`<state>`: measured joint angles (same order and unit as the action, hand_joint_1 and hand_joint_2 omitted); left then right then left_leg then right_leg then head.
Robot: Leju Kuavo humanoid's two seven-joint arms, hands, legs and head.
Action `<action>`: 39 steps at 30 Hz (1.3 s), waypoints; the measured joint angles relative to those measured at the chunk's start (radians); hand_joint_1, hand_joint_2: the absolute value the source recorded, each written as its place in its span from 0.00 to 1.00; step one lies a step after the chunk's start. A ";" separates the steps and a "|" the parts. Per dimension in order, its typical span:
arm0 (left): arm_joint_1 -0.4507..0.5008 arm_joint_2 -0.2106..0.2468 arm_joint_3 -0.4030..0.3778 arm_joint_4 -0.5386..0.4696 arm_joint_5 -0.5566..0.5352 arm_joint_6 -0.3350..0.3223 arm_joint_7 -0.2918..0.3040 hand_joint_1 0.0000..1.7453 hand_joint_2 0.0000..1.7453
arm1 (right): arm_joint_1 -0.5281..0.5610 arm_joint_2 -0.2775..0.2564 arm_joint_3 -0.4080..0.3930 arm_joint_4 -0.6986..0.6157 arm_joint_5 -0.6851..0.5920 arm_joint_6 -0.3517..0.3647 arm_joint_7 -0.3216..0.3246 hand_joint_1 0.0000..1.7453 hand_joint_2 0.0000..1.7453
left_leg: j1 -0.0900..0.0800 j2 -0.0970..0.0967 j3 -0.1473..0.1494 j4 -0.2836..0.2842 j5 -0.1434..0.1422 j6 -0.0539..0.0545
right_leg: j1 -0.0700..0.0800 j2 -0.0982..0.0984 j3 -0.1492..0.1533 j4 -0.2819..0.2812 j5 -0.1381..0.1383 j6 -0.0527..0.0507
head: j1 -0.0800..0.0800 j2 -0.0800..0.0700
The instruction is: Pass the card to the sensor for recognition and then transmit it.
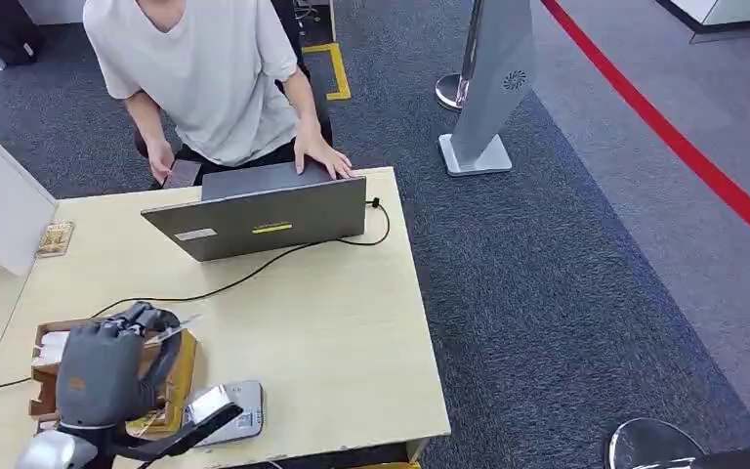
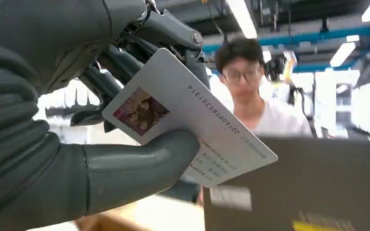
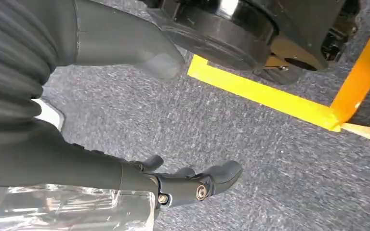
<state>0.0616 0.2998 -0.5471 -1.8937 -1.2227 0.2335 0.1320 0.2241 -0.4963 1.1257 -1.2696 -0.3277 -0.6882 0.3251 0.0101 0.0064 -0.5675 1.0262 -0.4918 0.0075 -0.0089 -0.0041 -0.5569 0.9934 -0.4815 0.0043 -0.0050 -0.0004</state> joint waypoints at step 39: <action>0.112 -0.110 -0.083 0.231 -0.030 0.112 0.226 1.00 1.00 | -0.049 0.029 -0.012 0.084 -0.120 0.000 -0.057 0.00 1.00 | 0.000 0.000 0.000 0.000 0.000 0.001 | 0.000 -0.001 0.000 0.000 0.000 0.000 | -0.001 0.000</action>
<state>0.1739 0.1896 -0.6302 -1.6632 -1.2528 0.3452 0.3578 0.1753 -0.4673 1.1139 -1.1860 -0.4479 -0.6878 0.2682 0.0099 0.0059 -0.5675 1.0262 -0.4919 0.0084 -0.0090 -0.0055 -0.5565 0.9933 -0.4815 0.0046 -0.0057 -0.0004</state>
